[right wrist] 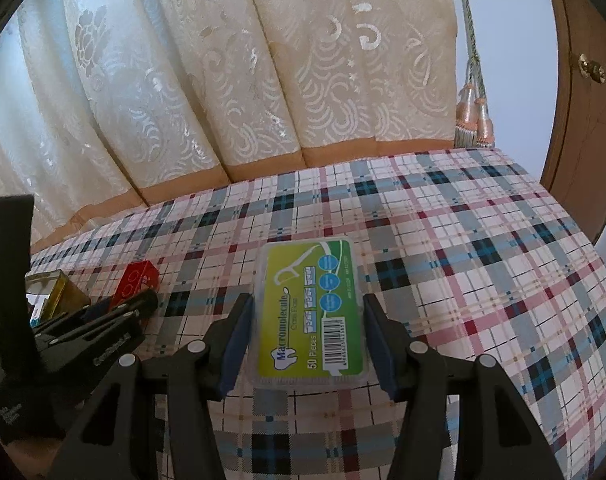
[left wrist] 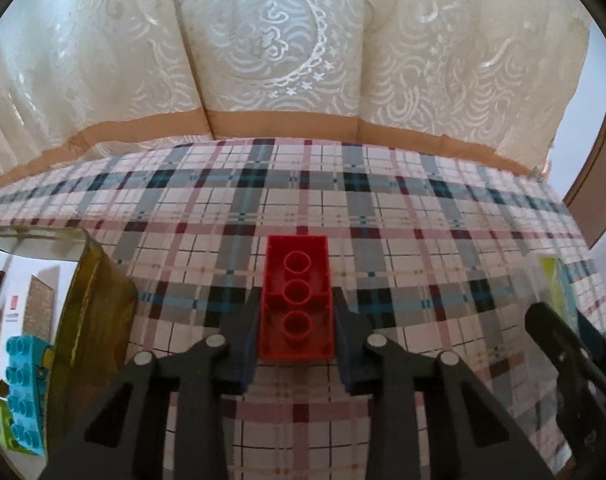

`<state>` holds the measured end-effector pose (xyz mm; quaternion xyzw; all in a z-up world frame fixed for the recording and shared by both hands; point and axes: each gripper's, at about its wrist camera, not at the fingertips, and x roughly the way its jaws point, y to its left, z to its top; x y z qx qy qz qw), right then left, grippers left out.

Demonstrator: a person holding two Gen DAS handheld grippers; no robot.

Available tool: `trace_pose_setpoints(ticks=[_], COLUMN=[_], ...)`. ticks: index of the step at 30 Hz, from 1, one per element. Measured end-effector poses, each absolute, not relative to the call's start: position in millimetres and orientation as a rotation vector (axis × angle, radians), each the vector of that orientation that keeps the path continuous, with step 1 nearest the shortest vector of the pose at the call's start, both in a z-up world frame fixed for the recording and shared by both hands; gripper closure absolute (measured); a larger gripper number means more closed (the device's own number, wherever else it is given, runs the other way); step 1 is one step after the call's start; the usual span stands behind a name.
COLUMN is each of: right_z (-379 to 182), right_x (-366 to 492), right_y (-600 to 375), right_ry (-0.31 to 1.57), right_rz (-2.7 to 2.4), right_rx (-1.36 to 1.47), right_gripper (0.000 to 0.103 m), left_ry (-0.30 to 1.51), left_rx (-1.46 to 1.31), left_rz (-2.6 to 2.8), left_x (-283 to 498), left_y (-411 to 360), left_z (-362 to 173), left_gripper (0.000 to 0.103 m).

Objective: Organize rigid objects
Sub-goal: 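Lift and carry the red brick and clear box over the tray with both tools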

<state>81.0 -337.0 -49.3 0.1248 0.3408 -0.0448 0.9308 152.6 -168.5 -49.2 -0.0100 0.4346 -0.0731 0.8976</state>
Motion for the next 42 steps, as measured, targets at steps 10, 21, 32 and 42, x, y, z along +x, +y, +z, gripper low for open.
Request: trace_pose_setpoints(ticks=[10,21,32,42], right_z=[-40,-31,-26,-21], right_x=[73,53,17,-6], right_y=[-333,-309,-292,-274], right_ry=[0.643,0.559,0.515,0.458], right_rz=[-0.116,-0.129,-0.178,-0.232], right_rx=[0.236,0.224,0.242,0.249], right_gripper=[0.046,0.046,0.046,0.046], left_ry=[0.805,0.662,0.555,0.518], left_rx=[-0.133,-0.031,0.084,0.128], left_rz=[-0.356,-0.356,-0.298,-0.291], left_x=[120,66,36,23], left_y=[-148,-131,-105,-87], left_z=[-29,-3,5,4], left_gripper=[0.073,0.073,0.073,0.073])
